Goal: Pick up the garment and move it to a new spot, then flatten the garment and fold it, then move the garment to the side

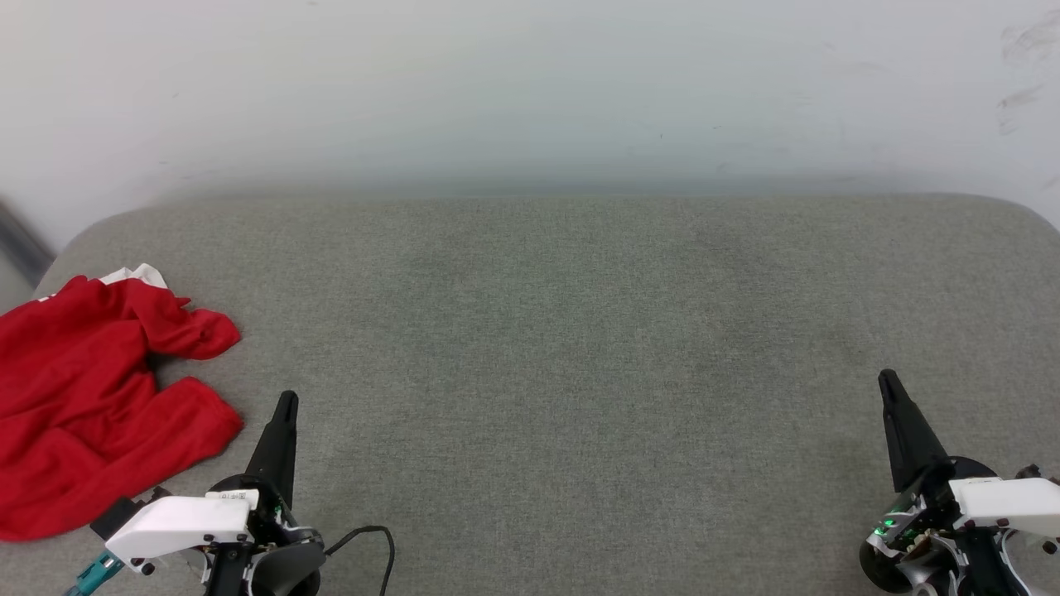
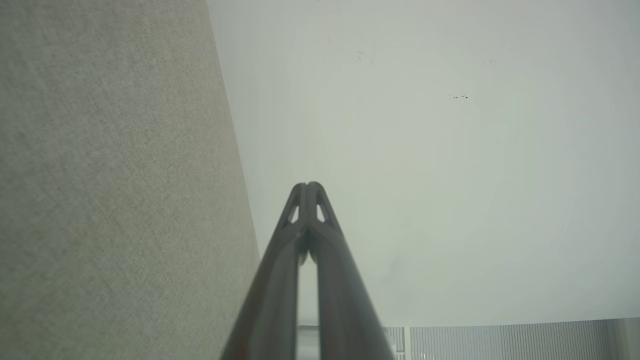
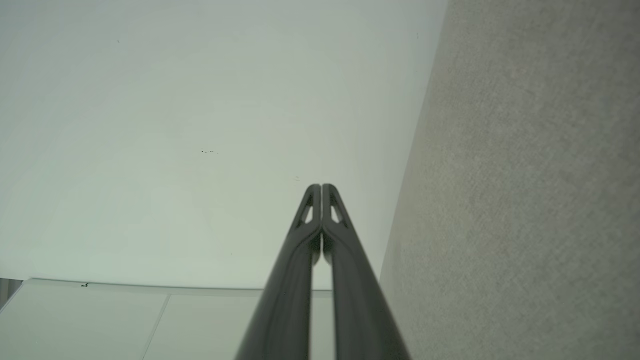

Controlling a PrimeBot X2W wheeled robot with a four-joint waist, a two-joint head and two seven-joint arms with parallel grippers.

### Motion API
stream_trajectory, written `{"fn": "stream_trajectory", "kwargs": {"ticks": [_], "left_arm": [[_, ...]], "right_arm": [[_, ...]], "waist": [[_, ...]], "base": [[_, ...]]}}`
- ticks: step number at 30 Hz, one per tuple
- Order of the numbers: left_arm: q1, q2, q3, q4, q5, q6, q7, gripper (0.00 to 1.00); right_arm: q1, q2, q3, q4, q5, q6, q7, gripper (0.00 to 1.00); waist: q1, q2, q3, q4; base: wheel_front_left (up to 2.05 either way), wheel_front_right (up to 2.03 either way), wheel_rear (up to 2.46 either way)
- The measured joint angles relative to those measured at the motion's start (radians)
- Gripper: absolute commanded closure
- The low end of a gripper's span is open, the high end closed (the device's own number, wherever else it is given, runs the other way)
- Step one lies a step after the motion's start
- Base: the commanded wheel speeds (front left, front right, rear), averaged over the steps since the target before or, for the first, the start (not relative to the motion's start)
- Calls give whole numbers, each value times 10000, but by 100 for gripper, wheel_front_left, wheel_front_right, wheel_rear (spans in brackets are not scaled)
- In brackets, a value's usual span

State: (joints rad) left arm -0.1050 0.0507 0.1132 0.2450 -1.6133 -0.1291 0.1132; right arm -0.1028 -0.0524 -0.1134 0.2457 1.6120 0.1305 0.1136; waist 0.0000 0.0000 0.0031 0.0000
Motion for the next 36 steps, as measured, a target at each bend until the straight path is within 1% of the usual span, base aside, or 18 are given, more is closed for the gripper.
{"fn": "stream_trajectory", "kwargs": {"ticks": [36], "left_arm": [[0,0,-2,0,0,0,0,100]], "right_arm": [[0,0,2,0,0,0,0,100]], "waist": [[0,0,0,0]], "base": [[0,0,0]]}}
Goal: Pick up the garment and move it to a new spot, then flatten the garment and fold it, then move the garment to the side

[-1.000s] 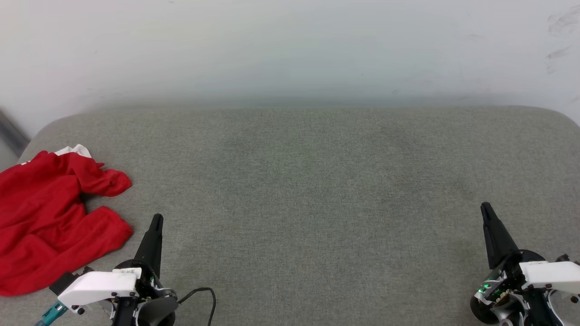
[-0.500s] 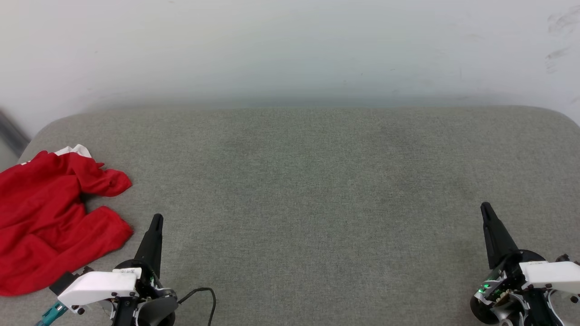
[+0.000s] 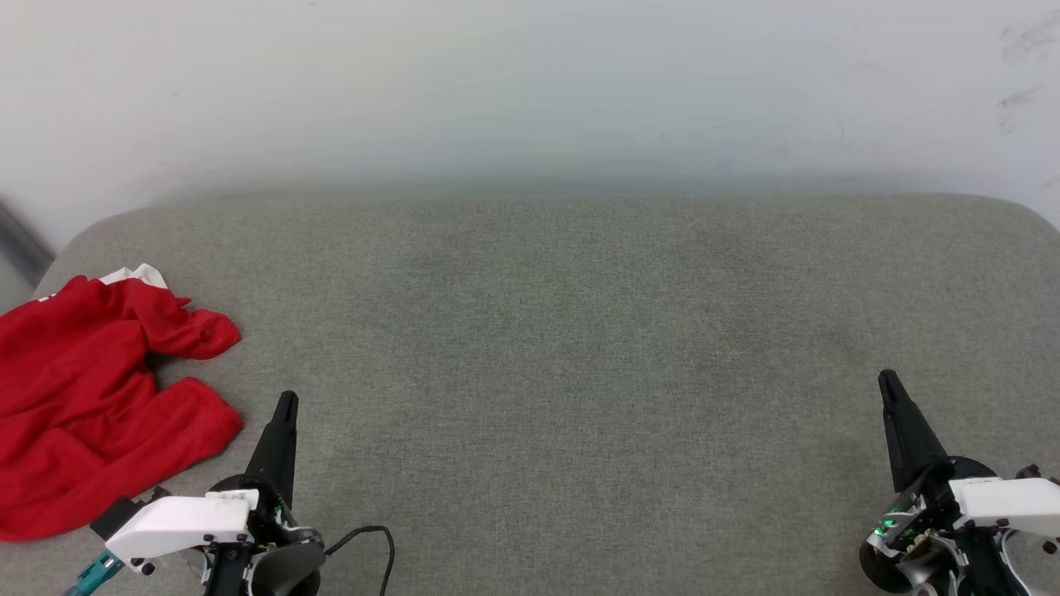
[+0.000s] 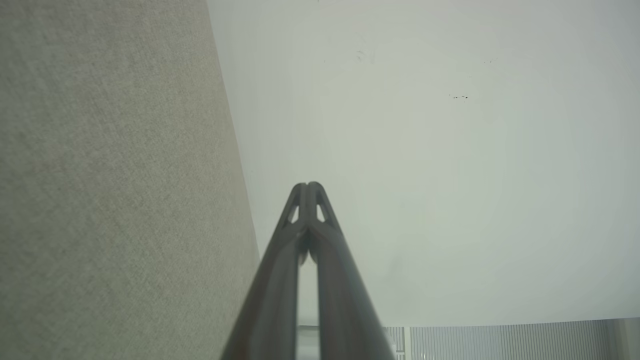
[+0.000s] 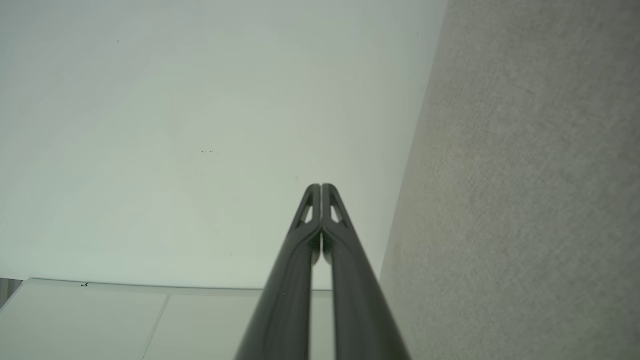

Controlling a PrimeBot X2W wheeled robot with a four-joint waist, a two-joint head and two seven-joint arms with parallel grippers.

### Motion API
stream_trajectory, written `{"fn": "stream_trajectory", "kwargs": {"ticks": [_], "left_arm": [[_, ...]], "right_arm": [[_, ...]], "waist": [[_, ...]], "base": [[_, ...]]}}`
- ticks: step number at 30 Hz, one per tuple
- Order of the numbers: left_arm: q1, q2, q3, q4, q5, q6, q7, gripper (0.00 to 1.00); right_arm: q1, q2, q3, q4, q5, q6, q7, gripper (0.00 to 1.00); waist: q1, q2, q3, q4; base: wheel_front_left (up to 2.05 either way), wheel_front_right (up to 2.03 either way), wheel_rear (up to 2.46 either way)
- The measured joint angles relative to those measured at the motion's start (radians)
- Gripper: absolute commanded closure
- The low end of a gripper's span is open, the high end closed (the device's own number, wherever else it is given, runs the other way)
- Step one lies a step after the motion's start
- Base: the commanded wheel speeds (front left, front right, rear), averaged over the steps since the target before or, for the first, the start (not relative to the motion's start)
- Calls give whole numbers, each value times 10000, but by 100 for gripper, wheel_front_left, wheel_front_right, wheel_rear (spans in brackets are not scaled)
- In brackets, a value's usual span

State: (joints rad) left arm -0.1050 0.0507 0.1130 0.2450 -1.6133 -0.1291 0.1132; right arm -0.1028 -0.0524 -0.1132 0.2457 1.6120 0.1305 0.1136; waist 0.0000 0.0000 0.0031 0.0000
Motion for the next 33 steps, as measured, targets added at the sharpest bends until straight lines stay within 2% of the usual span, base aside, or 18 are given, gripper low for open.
{"fn": "stream_trajectory", "kwargs": {"ticks": [10,11,16,23,28,33], "left_arm": [[9,-4,-2,15,0,2,-4,100],[42,-12,-13,88,0,4,-6,0],[475,-63,-88,416,2,35,-67,0],[500,-63,-148,140,378,44,-422,0],[505,-61,-77,-63,1116,73,-652,0],[504,-61,-98,-437,2132,336,-872,0]], "right_arm": [[12,2,0,12,0,0,0,100],[61,2,4,73,0,2,0,0],[487,10,33,416,-4,0,-63,0],[555,13,67,217,-337,0,-407,0],[640,15,35,-107,-1273,0,-642,0],[663,19,-17,-527,-2401,0,-865,0]], "waist": [[0,0,0,0],[0,0,0,0],[0,0,1,-2],[0,0,3,-7],[0,0,6,-10],[0,0,13,-9]], "base": [[0,0,0],[0,0,0],[0,0,0],[0,0,0],[0,0,0],[0,0,0]]}}
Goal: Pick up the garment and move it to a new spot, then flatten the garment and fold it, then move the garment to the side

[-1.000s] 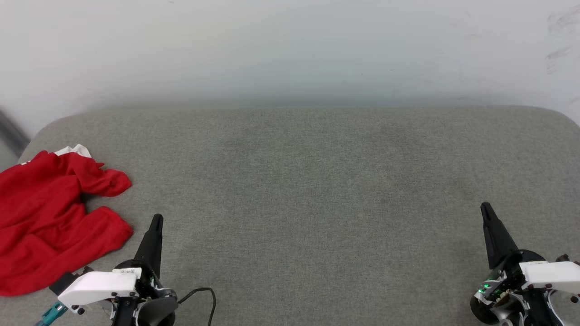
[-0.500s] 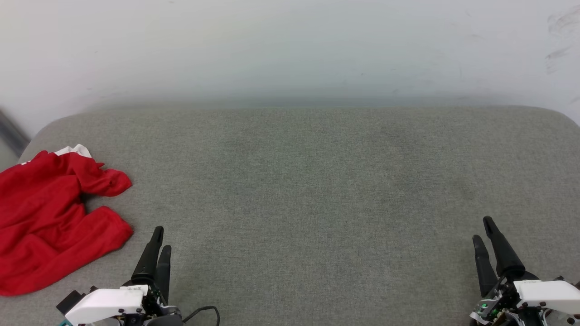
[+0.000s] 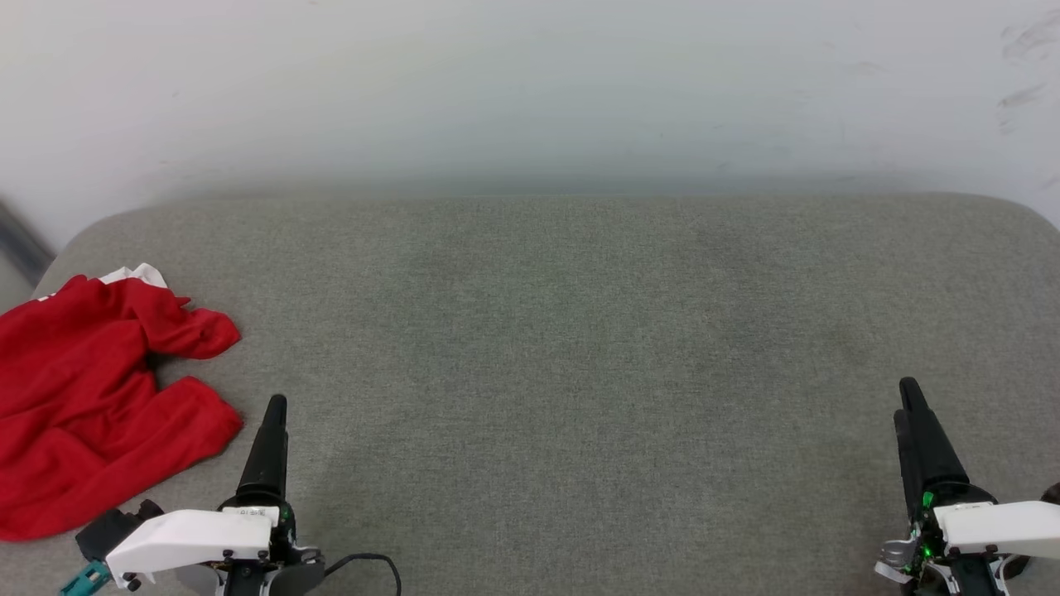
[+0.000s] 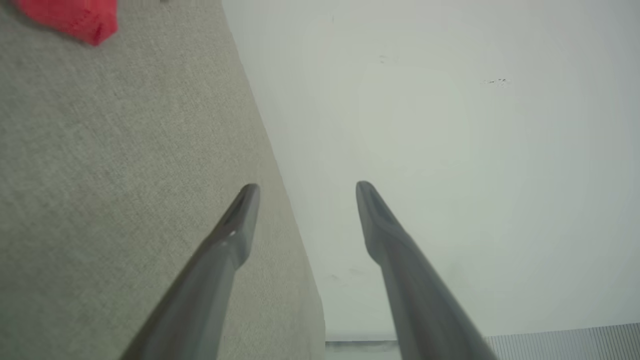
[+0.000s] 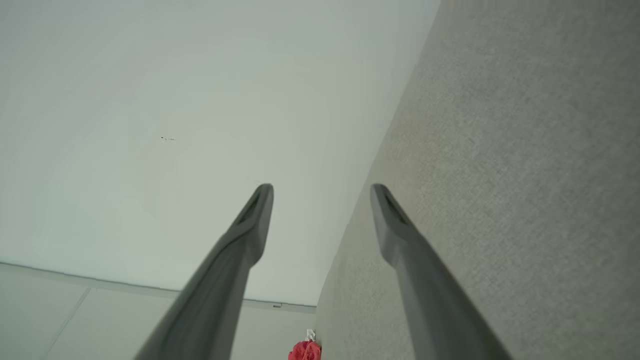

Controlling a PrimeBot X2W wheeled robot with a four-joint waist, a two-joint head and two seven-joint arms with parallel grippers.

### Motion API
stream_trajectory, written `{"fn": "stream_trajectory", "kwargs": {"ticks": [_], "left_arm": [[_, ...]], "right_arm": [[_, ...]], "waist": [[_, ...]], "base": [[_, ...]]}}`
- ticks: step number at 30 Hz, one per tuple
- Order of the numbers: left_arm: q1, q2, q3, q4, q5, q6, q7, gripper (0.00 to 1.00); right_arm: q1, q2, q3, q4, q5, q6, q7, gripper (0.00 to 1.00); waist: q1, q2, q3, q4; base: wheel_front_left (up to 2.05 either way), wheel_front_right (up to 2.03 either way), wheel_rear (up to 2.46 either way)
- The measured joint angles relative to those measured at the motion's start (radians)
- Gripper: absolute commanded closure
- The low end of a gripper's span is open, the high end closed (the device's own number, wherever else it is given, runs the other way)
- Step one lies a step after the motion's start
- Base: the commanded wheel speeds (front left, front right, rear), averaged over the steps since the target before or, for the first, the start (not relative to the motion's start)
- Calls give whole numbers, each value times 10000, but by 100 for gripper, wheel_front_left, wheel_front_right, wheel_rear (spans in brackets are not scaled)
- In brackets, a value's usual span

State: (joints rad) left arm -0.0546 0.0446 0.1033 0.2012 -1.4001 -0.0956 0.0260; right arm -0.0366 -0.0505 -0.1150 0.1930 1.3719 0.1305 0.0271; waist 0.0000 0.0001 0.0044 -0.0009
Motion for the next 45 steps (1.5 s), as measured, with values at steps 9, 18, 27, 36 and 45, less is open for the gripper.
{"fn": "stream_trajectory", "kwargs": {"ticks": [9,18,27,36,45], "left_arm": [[26,2,-297,-487,1990,596,-370,0],[96,6,-616,-752,3787,897,-696,0],[248,12,-786,-846,5256,1147,-1003,0],[302,15,-989,-999,6497,1252,-1277,0],[461,25,-1143,-1110,7737,1358,-1530,0]], "right_arm": [[65,0,105,-675,-2393,0,-366,0],[258,2,299,-1145,-4416,0,-706,0],[498,2,447,-1229,-5975,0,-997,0],[642,2,621,-1469,-7265,0,-1285,0],[824,2,604,-1544,-8303,0,-1522,0]], "waist": [[0,0,17,3],[0,0,36,15],[0,0,28,33],[0,0,19,39],[0,0,19,23]], "base": [[0,0,0],[0,0,0],[0,0,0],[0,0,0],[0,0,0]]}}
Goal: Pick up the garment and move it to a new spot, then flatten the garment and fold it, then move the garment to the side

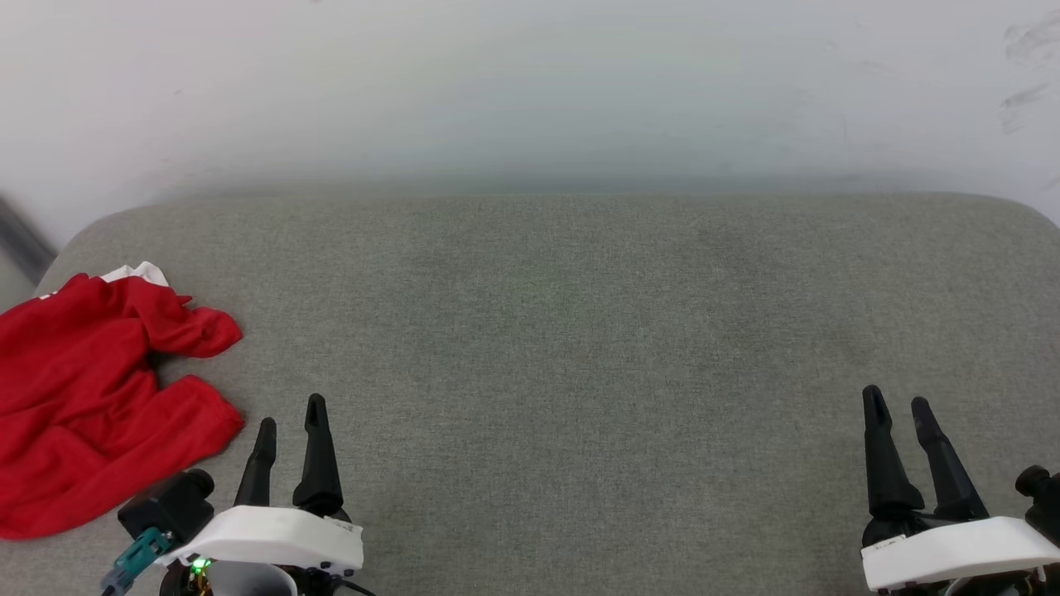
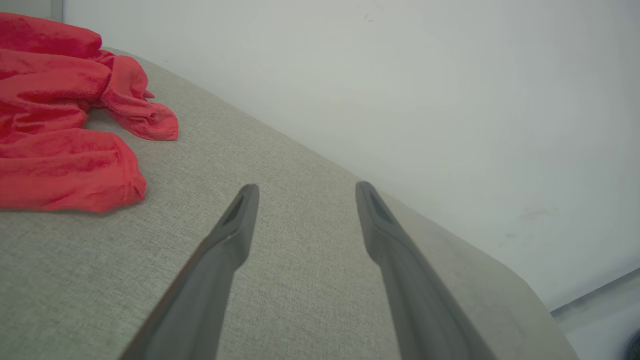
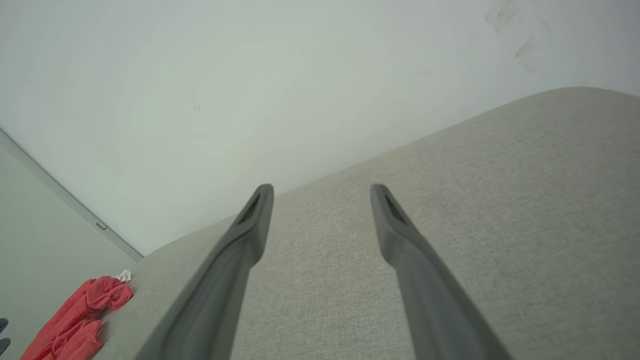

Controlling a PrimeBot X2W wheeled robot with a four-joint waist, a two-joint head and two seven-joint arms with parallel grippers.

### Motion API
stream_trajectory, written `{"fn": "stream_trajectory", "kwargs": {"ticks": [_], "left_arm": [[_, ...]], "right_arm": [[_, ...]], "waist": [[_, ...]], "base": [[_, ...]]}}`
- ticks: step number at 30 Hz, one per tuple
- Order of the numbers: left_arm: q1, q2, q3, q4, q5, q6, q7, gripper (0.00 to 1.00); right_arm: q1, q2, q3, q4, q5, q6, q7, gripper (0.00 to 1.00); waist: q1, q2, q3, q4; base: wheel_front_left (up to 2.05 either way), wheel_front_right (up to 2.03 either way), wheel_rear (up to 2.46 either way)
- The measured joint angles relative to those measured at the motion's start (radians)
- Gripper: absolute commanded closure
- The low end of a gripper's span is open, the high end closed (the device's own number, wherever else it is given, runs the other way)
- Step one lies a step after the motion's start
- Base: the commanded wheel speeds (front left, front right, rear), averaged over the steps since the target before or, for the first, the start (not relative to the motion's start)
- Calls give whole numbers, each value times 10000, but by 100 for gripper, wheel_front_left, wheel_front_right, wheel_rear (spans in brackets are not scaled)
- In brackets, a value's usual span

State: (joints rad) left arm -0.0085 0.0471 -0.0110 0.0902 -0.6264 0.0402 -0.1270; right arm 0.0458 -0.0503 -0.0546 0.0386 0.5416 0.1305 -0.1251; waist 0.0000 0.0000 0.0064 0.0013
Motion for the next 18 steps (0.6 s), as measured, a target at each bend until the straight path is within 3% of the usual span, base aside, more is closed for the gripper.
{"fn": "stream_trajectory", "kwargs": {"ticks": [18], "left_arm": [[242,6,-305,-50,2086,130,-451,0]], "right_arm": [[265,-2,23,-155,-1787,2,-476,0]], "waist": [[0,0,-44,81]], "base": [[0,0,0]]}}
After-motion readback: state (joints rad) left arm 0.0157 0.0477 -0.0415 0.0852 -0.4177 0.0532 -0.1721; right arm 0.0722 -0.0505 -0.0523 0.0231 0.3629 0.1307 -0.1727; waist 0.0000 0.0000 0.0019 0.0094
